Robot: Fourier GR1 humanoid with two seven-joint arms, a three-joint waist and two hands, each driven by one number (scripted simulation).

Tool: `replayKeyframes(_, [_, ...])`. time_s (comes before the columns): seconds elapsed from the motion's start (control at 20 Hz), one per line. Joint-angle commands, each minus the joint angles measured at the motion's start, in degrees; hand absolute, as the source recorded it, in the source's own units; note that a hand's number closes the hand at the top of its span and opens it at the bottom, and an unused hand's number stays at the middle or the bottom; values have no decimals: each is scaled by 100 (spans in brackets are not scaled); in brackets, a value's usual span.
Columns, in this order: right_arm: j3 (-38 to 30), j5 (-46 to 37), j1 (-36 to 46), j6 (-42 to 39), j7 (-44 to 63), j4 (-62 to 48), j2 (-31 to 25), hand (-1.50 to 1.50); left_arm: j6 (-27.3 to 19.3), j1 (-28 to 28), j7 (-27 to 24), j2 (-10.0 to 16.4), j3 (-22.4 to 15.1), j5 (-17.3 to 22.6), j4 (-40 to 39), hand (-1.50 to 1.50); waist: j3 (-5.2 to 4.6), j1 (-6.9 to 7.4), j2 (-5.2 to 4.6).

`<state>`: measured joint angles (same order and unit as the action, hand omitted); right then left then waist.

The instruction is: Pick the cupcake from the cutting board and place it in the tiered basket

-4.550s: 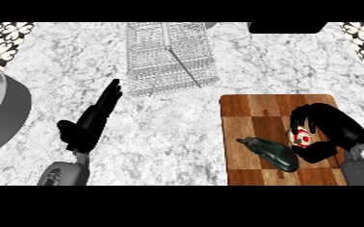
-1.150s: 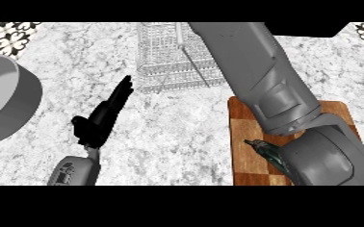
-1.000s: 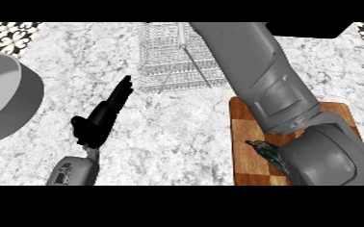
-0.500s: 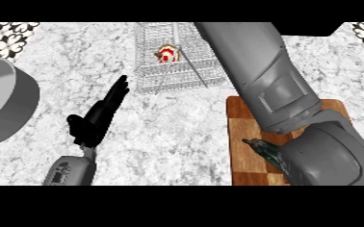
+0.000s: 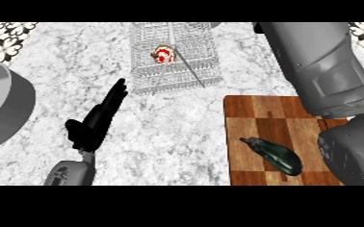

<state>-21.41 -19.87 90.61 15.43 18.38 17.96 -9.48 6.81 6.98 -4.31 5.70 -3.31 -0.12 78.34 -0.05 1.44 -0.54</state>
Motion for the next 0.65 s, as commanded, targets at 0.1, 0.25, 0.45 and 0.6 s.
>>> replayKeyframes(0.1, [-478, 422, -635, 77, -669, 479, -809, -150, -91, 11, 106, -73, 2, -16, 60, 0, 11, -120, 41])
replayKeyframes(0.25, [-733, 703, -1091, -443, -1055, 589, -1347, -150, -113, -135, -8, -25, 22, -63, 123, 0, 11, -108, 34])
replayKeyframes(0.45, [-899, 931, -1485, -1500, -1132, 587, -2256, -150, 33, -339, -383, 14, 74, -3, -67, 0, 9, -120, 28])
replayKeyframes(0.6, [-911, 1010, -1907, -2143, -1493, 606, -2673, -150, 79, -243, 230, 130, 88, 82, 407, 0, 14, -81, 36])
